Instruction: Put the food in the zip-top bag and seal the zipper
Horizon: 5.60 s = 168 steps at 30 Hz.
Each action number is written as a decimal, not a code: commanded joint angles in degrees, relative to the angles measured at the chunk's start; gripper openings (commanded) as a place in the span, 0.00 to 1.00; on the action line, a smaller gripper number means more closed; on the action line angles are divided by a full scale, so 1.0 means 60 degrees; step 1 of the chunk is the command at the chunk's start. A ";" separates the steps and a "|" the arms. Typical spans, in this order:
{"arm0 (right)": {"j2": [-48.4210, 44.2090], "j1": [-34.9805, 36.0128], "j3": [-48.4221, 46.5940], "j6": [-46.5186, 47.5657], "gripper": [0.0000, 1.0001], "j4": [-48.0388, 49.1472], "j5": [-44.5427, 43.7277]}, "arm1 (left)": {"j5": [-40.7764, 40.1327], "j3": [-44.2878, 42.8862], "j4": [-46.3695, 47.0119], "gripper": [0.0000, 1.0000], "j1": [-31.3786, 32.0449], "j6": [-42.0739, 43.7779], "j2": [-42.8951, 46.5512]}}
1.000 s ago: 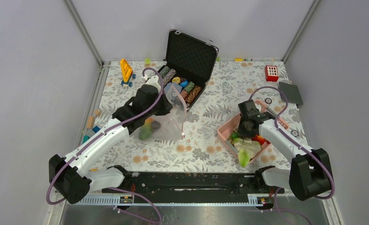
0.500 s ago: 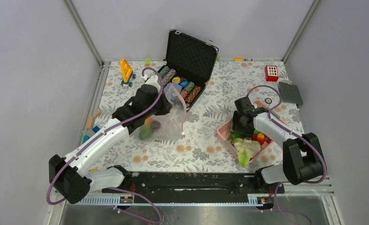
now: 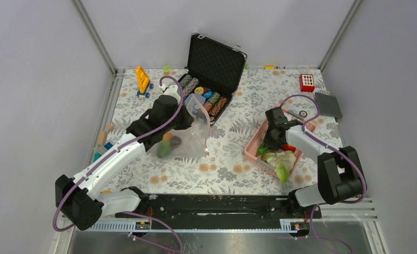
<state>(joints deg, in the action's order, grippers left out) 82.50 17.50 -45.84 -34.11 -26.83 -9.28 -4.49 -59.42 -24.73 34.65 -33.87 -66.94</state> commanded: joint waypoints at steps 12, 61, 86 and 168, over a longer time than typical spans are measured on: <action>-0.1426 -0.0206 0.0514 -0.0330 0.00 0.0653 -0.0082 | -0.0057 0.0083 0.0460 0.00 -0.0078 0.0096 0.0271; -0.0242 -0.0257 -0.0809 0.0344 0.09 0.1613 -0.0981 | -0.0015 -0.0070 0.0401 0.00 -0.0262 0.0116 -0.0077; -0.3569 0.1167 -0.1678 0.0555 0.00 0.4534 0.7651 | 0.0623 0.0040 0.0590 0.00 -0.0255 -0.0211 0.0040; -0.2291 0.0253 -0.2155 -0.1008 0.99 -0.1007 0.0522 | 0.0609 0.0120 0.1781 0.00 -0.0523 -0.0183 0.0060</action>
<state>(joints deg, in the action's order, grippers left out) 69.58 21.93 -62.52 -33.01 -31.62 -4.08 -2.33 -59.13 -18.61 32.23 -36.14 -66.57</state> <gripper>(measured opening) 0.994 0.007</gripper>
